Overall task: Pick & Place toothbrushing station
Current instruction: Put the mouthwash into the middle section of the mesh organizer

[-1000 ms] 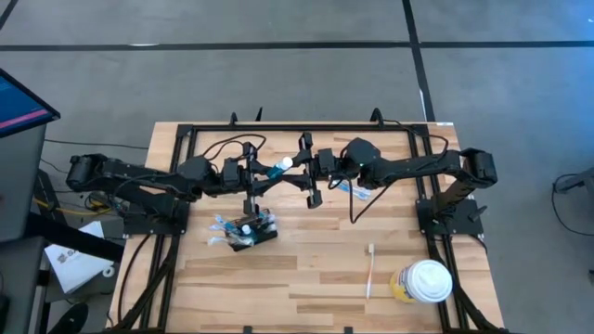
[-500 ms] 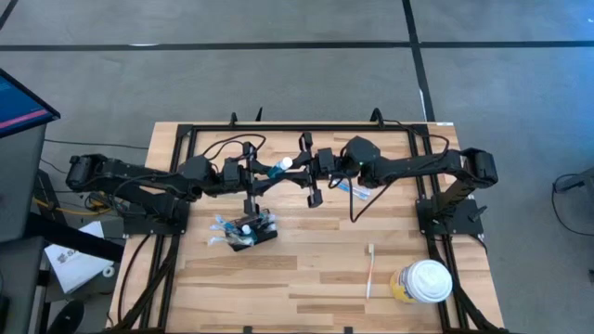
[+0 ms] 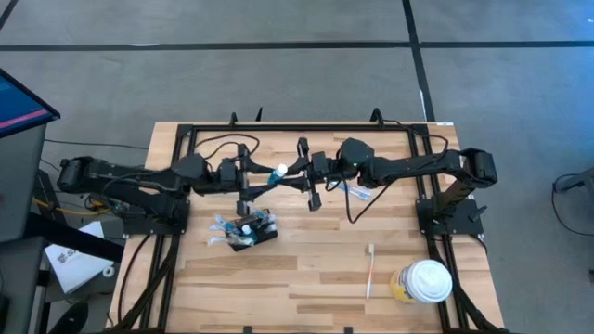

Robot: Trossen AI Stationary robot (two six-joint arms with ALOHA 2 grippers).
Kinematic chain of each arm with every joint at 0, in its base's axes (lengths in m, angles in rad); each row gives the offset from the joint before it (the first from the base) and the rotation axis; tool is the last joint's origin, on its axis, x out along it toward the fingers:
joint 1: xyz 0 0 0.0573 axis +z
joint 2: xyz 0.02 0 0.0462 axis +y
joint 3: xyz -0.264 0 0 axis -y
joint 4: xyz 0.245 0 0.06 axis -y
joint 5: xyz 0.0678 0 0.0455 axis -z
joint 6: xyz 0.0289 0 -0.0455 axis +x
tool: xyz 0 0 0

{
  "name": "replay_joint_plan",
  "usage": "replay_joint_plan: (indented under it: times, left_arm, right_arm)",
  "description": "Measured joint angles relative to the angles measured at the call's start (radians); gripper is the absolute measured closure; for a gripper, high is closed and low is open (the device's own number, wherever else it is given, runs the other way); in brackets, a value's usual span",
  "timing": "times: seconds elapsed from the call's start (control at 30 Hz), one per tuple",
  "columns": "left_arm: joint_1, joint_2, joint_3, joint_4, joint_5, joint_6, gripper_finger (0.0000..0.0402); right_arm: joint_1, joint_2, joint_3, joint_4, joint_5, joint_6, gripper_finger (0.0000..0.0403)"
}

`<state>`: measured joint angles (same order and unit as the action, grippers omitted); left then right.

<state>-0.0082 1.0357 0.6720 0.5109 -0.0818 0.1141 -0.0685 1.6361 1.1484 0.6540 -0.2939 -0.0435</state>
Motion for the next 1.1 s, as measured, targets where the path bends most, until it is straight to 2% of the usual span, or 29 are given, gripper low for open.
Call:
replay_joint_plan:
  times: [0.3, 0.6, 0.87, 1.1]
  left_arm:
    - [0.0, -0.187, 0.002, -0.204, 0.001, -0.074, 0.0243]
    - [0.001, -0.226, 0.02, -0.397, 0.019, -0.176, 0.0242]
    - [0.001, -0.155, 0.227, -0.754, 0.038, -0.247, 0.0245]
    - [0.001, 0.045, 0.542, -1.124, 0.075, -0.279, 0.0247]
  right_arm:
    - [0.0, 0.0, -0.002, -0.093, -0.001, 0.008, 0.036]
    - [0.017, -0.001, -0.001, -0.225, 0.002, 0.022, 0.036]
    - [0.023, -0.002, -0.001, -0.356, 0.003, 0.069, 0.036]
    - [0.029, -0.002, 0.0, -0.392, 0.003, 0.082, 0.036]
